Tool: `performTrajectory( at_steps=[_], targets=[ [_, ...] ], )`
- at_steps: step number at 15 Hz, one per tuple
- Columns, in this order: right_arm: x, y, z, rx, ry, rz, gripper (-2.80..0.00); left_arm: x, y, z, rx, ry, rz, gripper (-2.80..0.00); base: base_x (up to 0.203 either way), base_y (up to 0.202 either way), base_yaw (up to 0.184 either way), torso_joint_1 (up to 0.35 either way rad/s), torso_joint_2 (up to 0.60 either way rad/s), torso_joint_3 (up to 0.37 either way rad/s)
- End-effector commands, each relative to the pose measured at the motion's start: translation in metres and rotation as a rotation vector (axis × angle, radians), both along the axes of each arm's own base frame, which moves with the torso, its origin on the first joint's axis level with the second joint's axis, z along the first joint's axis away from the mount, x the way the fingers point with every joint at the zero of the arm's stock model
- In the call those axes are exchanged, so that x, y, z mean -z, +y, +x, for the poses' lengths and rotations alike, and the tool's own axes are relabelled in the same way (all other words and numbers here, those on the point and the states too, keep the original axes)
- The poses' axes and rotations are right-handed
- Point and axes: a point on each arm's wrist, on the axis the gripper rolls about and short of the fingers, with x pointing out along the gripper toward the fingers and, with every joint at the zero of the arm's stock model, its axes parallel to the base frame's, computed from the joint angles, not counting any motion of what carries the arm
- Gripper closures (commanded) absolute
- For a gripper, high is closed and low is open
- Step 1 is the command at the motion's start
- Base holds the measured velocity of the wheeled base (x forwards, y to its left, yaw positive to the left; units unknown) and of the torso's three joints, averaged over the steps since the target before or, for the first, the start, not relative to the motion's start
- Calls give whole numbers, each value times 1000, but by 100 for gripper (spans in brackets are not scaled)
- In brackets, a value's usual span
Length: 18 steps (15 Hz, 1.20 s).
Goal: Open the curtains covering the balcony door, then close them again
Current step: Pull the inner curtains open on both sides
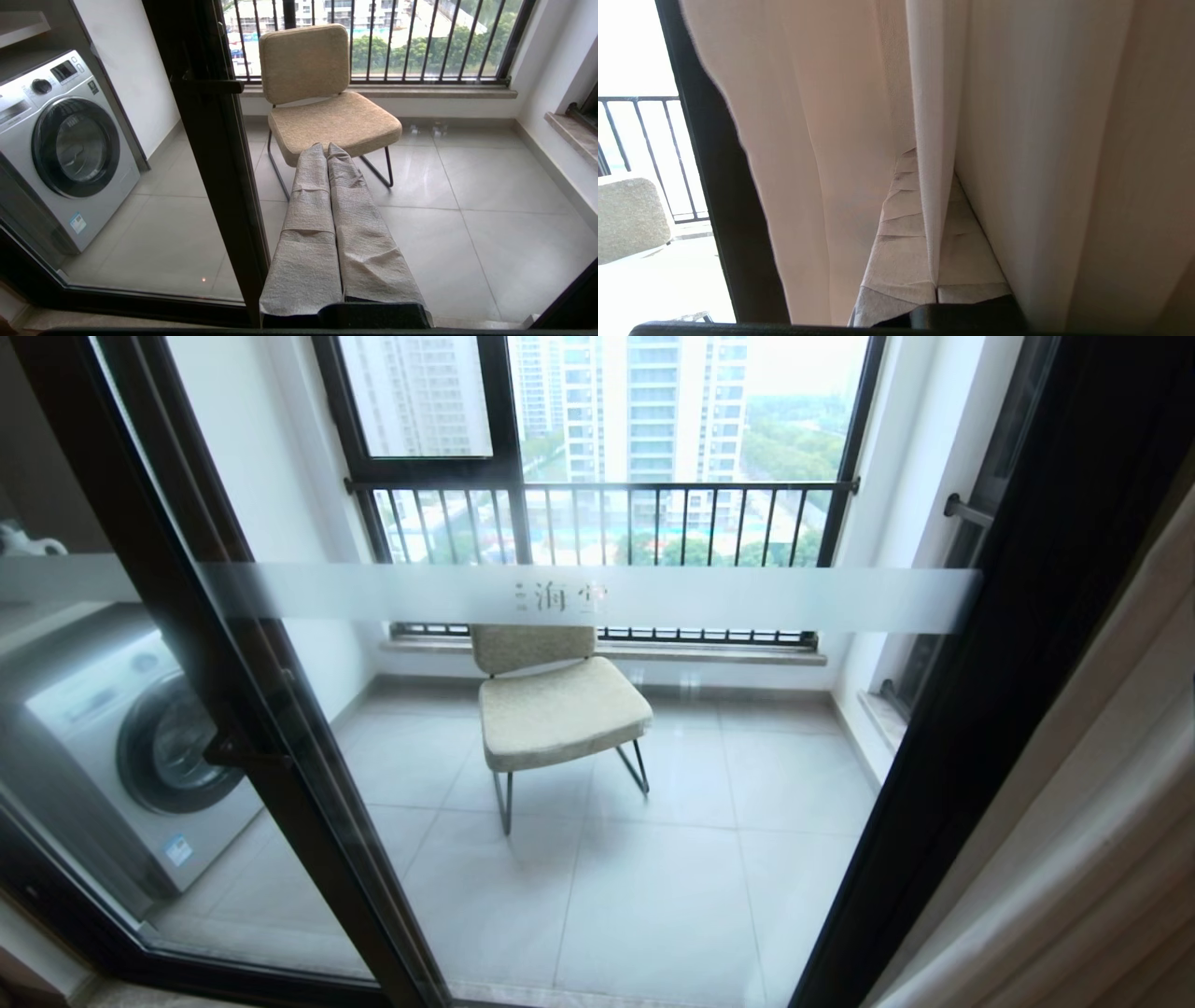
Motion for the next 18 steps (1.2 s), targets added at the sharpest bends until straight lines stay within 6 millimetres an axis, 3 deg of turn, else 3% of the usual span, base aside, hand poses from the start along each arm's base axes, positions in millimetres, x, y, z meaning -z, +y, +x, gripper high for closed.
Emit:
performTrajectory(
  at_steps=[1, 18],
  targets=[
    [-2, 0, 0, 1, -10, -3, 0, 0, 0, 0, 0, -1, -1, 0, 0, 0, 0, 0, 0, 0],
    [-38, -23, -12, 137, -58, -13, 0, 0, 0, 0, -2, -1, -1, 0, 0, 0, 0, 0, 0, 0]
  ],
)
